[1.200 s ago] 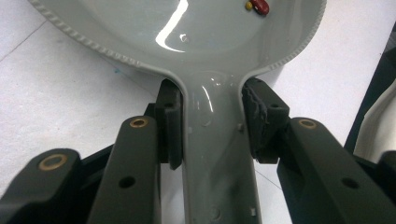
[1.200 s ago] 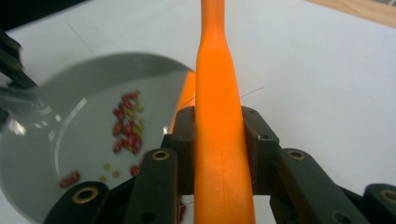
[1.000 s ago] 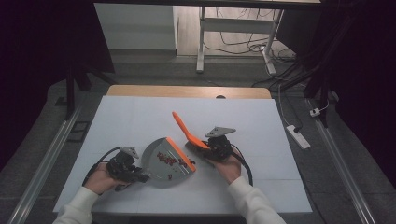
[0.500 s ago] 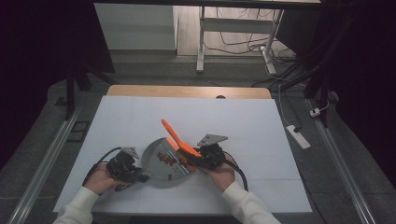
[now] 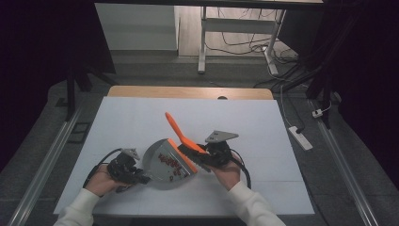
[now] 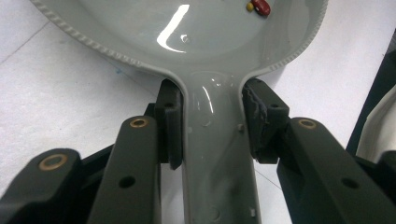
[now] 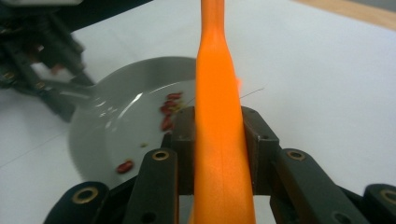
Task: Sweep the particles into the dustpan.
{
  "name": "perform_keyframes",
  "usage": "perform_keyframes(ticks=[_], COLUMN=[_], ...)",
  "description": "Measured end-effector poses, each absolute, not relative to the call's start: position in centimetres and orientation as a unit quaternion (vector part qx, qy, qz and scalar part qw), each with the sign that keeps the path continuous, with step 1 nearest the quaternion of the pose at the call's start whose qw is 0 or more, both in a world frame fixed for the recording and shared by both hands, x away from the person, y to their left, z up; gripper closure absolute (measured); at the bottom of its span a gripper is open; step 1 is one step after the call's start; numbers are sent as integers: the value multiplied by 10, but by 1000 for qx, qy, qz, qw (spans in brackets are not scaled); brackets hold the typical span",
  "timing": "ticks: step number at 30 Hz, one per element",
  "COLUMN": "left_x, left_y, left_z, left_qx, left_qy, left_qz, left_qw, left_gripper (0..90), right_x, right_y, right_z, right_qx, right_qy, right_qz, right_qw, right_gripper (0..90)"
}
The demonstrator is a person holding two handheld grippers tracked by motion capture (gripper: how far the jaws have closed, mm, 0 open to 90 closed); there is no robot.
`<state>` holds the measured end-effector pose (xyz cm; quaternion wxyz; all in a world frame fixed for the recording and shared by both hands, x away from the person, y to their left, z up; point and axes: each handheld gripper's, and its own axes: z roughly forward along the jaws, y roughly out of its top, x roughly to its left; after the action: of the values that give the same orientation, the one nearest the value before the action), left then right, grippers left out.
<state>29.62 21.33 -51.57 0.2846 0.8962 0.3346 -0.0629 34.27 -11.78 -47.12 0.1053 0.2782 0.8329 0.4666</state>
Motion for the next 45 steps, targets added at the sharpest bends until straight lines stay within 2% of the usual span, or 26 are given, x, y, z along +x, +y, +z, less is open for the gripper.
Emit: perform_keyframes(ticks=[20,45], left_x=[292,281], left_y=[217,233], left_z=[-511,-509], left_qx=[881,811], left_qy=[347,458], left_qz=[-51,0], left_qw=[318,366], left_gripper=[621,621], right_x=[350,335], right_y=[-148,-221], right_z=[-460,-459], right_qx=[282,327], right_qy=[828,807], right_qz=[468,471], right_qw=[128,143], right_gripper=[700,700])
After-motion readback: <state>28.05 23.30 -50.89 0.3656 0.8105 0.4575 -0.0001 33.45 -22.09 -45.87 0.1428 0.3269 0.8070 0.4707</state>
